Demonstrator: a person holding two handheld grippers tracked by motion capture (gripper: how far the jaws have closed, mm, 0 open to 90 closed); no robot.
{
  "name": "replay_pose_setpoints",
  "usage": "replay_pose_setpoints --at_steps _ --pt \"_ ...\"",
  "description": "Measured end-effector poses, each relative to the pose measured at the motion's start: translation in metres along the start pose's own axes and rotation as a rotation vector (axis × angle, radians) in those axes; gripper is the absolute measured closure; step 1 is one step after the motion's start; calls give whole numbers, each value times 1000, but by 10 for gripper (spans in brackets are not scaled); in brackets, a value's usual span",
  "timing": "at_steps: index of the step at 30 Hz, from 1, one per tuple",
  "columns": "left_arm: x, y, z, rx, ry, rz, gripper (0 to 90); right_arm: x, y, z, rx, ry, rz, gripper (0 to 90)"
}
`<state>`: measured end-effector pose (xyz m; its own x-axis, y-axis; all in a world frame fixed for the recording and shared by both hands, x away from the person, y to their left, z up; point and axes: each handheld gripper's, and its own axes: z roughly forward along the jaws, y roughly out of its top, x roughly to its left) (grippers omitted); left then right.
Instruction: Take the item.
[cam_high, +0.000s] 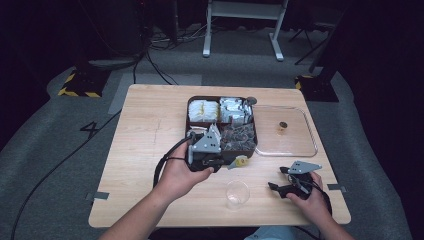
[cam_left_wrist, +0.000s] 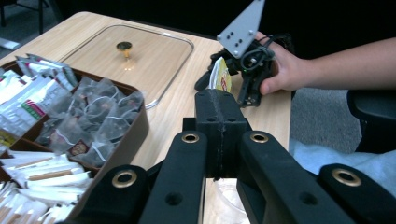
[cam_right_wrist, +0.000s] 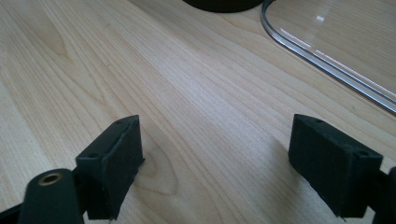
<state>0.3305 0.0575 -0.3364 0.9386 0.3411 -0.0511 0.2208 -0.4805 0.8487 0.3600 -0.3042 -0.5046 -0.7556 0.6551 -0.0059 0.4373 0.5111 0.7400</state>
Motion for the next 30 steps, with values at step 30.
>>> replay_pose_setpoints --at_steps 30 --pt "-36 -59 54 -16 -56 10 900 1 0 0 -2 3 -2 186"
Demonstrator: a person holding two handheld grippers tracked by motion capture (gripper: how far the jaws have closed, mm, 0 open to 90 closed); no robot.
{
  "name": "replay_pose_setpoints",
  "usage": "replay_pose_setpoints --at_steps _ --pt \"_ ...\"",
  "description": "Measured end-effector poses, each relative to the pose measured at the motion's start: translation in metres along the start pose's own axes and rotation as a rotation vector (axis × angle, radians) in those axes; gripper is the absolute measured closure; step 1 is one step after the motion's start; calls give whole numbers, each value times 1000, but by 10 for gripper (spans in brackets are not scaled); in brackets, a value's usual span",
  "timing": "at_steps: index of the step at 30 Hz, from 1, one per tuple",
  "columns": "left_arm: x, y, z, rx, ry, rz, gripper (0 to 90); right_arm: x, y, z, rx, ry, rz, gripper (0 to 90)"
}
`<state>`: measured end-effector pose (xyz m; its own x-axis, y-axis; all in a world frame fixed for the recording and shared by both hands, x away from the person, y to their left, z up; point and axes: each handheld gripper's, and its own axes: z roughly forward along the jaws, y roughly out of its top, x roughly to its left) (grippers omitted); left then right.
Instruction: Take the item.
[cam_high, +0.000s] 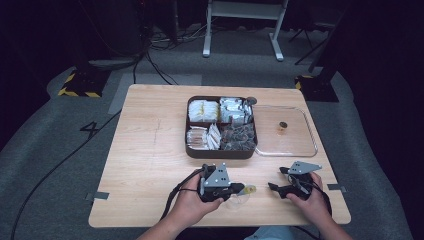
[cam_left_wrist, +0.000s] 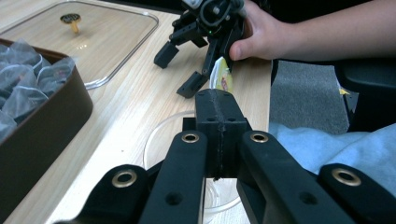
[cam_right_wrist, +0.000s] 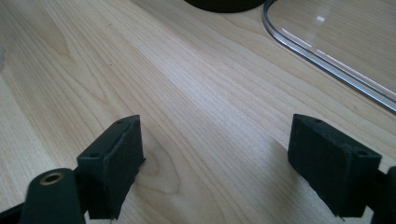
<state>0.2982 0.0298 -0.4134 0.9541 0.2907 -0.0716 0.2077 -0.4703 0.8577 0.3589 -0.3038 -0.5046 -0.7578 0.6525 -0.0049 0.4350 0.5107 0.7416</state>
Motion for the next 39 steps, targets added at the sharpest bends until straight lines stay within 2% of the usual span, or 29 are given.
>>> replay_pose_setpoints --at_steps 3,4,5,6,7,9,10,14,16,17,18,19,21,23,25,28,29,31,33,34,35,36,39 --pt "1 -3 1 -12 8 5 899 0 0 0 0 1 0 185" --pt "2 -3 2 -13 9 3 869 0 0 0 0 1 -1 185" --pt "2 -3 2 -13 9 3 785 0 0 0 0 1 -1 185" --pt "2 -4 2 -19 9 -9 785 0 0 0 0 2 -1 185" --pt "2 -5 2 -21 7 -16 702 0 0 0 0 3 -1 185" --pt "1 -5 2 -23 8 -16 679 1 0 0 0 3 -1 186" --pt "1 -6 1 -31 10 -16 622 1 0 0 0 3 -1 185" --pt "3 -6 -2 -35 29 -29 528 1 0 0 0 3 -1 185" --pt "6 -6 -7 -44 62 -41 487 1 0 0 0 3 -1 185" --pt "6 -6 -7 -44 62 -41 473 1 0 0 0 3 -1 185" --pt "8 -5 -13 -43 87 -47 468 1 0 0 1 4 -1 184" --pt "8 -5 -13 -43 87 -47 464 1 0 0 2 4 -3 184" --pt "11 -4 -24 -42 129 -57 442 1 0 0 2 5 -3 184" --pt "12 -4 -27 -40 140 -65 425 1 0 -1 3 3 0 184" --pt "14 -5 -35 -32 169 -74 408 2 0 -1 3 -6 6 184" --pt "17 -9 -46 -2 235 -87 389 4 0 -1 3 -14 13 183" --pt "19 -13 -53 17 275 -99 371 4 0 -1 3 -14 14 182" --pt "20 -15 -57 27 288 -110 361 4 0 -1 2 -12 15 182" --pt "24 -24 -68 47 316 -149 351 4 0 -1 2 -12 14 181" --pt "24 -24 -68 47 316 -149 344 4 0 -1 2 -12 14 181" --pt "28 -29 -74 66 334 -161 344 4 0 0 2 -13 14 180" --pt "28 -29 -74 66 334 -161 341 4 0 0 2 -13 14 180" --pt "35 -41 -88 90 368 -188 334 4 0 0 2 -15 14 179"
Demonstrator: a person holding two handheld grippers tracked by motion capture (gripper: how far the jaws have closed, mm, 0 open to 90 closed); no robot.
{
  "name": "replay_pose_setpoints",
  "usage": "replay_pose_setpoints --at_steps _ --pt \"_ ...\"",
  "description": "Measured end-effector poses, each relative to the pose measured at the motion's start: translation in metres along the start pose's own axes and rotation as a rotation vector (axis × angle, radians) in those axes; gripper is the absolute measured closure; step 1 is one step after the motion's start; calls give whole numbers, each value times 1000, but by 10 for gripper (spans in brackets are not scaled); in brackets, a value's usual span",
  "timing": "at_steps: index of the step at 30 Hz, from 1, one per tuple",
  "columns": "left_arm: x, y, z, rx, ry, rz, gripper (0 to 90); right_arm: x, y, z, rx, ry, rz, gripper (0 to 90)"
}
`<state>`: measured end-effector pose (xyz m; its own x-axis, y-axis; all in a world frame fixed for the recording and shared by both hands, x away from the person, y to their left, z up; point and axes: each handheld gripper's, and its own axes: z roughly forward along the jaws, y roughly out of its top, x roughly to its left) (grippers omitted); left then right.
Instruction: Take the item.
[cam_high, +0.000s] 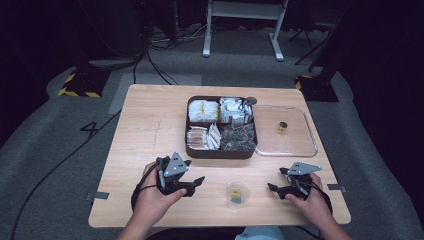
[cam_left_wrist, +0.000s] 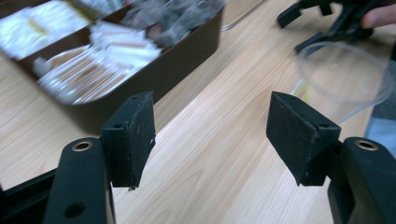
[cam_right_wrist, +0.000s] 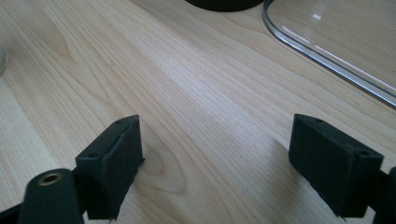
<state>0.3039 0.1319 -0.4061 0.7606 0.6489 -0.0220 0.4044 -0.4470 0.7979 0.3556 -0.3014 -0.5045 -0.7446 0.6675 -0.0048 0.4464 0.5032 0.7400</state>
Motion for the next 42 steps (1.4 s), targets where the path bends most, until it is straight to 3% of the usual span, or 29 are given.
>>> replay_pose_setpoints --at_steps 7,10,21,25,33,36,37,39,42 --pt "19 -15 -11 18 31 -43 327 0 0 0 0 -1 2 179" --pt "30 -24 -14 49 42 -70 312 0 0 0 -1 -1 2 179" --pt "55 -56 0 165 86 -132 279 0 0 0 -1 -1 2 179" --pt "60 -68 5 208 104 -134 270 0 0 0 -1 0 2 178" --pt "66 -90 8 240 111 -161 257 0 0 0 0 0 0 178" --pt "68 -98 9 273 128 -131 250 0 0 0 0 0 1 178" --pt "68 -100 8 273 130 -115 249 0 0 0 -1 0 1 178" --pt "68 -104 8 242 136 -132 215 0 0 0 0 0 1 178" --pt "69 -109 8 209 142 -119 177 0 0 0 0 0 1 178"
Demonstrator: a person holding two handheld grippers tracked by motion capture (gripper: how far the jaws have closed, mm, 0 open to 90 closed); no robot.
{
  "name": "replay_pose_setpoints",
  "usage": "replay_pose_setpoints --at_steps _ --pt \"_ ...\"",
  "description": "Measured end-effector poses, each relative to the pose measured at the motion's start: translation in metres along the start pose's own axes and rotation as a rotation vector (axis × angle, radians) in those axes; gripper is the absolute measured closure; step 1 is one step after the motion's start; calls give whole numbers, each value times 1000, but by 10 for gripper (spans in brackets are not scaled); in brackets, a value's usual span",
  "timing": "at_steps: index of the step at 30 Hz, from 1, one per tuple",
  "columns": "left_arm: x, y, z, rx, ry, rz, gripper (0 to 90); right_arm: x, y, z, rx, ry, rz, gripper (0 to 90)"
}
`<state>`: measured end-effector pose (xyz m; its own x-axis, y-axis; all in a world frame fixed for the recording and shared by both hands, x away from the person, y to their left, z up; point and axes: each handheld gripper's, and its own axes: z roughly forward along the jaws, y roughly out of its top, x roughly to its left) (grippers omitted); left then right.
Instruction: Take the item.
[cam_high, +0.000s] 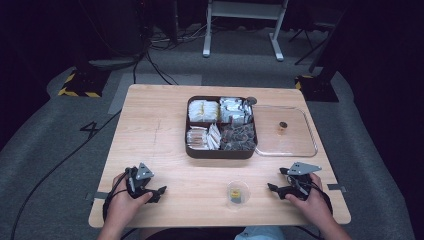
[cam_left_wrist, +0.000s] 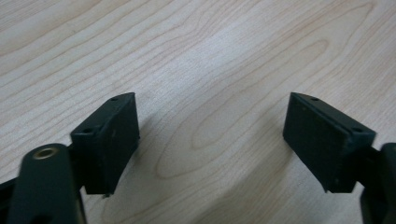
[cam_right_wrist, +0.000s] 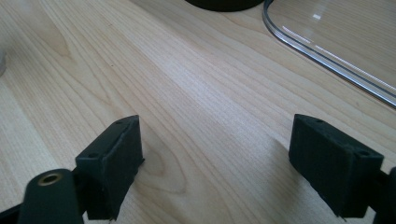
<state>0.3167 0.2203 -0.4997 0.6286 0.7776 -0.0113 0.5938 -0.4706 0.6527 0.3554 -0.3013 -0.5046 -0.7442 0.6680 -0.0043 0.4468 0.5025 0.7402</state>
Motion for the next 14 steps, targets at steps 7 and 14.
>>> replay_pose_setpoints --at_steps 7,14 --pt "1 -4 4 -45 8 -6 124 0 0 0 0 0 -1 178" --pt "1 -3 4 -41 17 -15 105 0 0 0 2 -2 -4 170"
